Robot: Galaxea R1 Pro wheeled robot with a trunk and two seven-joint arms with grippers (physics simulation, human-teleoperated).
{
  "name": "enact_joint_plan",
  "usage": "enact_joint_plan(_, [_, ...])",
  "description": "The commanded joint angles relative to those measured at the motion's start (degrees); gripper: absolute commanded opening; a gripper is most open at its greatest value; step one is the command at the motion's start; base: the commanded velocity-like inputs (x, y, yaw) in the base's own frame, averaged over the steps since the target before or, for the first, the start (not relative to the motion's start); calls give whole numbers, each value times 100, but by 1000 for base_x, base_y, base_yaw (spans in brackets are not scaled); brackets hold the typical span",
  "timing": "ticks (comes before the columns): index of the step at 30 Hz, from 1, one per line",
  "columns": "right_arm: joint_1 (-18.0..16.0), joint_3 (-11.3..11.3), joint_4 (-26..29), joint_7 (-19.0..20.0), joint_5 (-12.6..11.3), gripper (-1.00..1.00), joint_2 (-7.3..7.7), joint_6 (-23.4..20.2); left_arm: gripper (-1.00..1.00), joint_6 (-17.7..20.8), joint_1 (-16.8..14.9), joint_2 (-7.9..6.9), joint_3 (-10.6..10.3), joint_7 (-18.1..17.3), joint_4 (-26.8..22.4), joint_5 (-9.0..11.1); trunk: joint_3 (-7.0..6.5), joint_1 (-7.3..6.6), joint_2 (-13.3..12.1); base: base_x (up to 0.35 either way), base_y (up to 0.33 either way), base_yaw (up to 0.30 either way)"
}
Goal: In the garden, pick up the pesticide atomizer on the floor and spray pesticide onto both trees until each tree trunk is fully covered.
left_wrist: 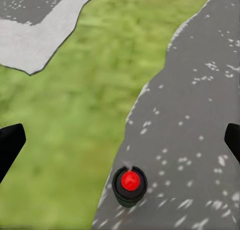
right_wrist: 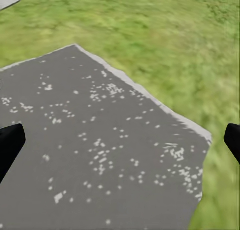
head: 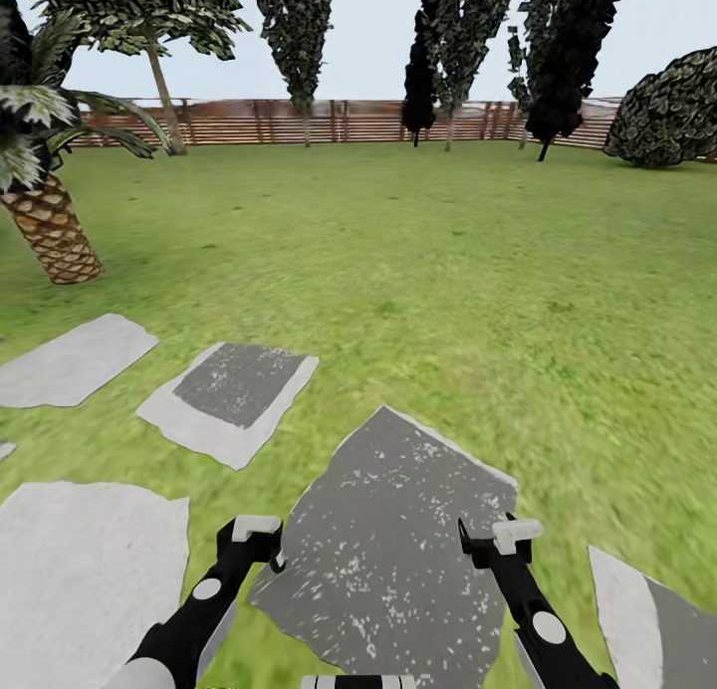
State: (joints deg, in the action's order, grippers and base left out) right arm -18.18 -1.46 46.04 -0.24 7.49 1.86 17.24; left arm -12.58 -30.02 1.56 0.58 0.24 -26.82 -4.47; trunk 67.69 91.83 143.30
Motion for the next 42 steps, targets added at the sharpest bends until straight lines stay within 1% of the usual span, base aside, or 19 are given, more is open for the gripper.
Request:
enact_joint_plan(1, [-1,-17,-5,-2,59,100,-2,16,100,-19,-4,-1,7,3,3,-46,6,0,1,53,-271,263])
enact_joint_plan(7, [-1,-21,-5,-2,59,100,5,16,100,-19,-3,-14,7,3,4,-47,17,0,1,15,-273,216])
enact_joint_plan(17, [-1,-13,-6,-2,59,100,7,16,100,-18,-3,-28,13,3,5,-43,18,0,1,4,-272,16])
enact_joint_plan(22, [-1,-13,-7,-2,59,100,7,16,100,-28,4,-39,106,3,-6,-33,33,0,1,11,-75,41])
enact_joint_plan(27, [-1,-18,-7,-2,59,100,7,16,100,-26,5,-73,124,3,-7,-28,66,0,1,1,-9,133])
enact_joint_plan(33, [-1,-16,-16,-2,59,100,5,16,100,-25,5,-90,132,3,-8,-31,242,15,9,0,-1,152])
enact_joint_plan(37, [-1,-13,-23,-2,59,100,2,16,100,-25,4,-131,257,3,-3,-28,359,25,15,0,0,153])
enact_joint_plan(42, [-1,-9,-32,-2,59,100,0,16,100,-25,-2,-137,304,3,0,-27,506,38,22,0,0,153])
